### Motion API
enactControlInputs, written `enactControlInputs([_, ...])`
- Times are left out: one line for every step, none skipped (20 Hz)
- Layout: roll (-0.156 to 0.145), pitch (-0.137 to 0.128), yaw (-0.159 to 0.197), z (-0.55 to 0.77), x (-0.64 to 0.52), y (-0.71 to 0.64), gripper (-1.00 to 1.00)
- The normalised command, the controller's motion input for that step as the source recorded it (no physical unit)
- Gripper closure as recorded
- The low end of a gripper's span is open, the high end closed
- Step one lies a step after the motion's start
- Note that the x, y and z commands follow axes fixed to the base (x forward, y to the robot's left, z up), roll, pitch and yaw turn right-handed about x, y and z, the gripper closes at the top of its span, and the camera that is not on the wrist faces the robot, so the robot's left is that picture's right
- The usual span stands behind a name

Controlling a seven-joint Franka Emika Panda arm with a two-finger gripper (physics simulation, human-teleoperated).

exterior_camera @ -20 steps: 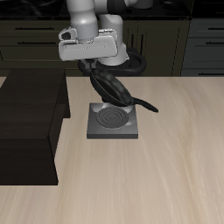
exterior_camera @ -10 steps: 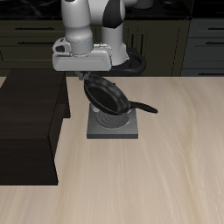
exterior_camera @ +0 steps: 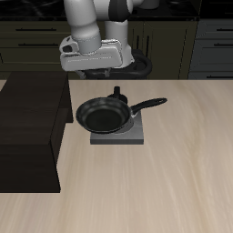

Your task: Place the frypan on the flat stove

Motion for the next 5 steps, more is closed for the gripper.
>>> enactControlInputs([0.035, -0.011, 0.035, 0.04, -0.20, 0.01, -1.00])
enactControlInputs([0.011, -0.023, 0.024, 0.02, -0.13, -0.02, -1.00])
enactControlInputs([0.084, -0.013, 0.020, 0.03, -0.10, 0.14, -1.00])
enactControlInputs([0.000, 0.000, 0.000, -0.01, -0.03, -0.07, -1.00])
enactControlInputs([0.030, -0.027, 0.039, 0.22, -0.22, 0.13, -1.00])
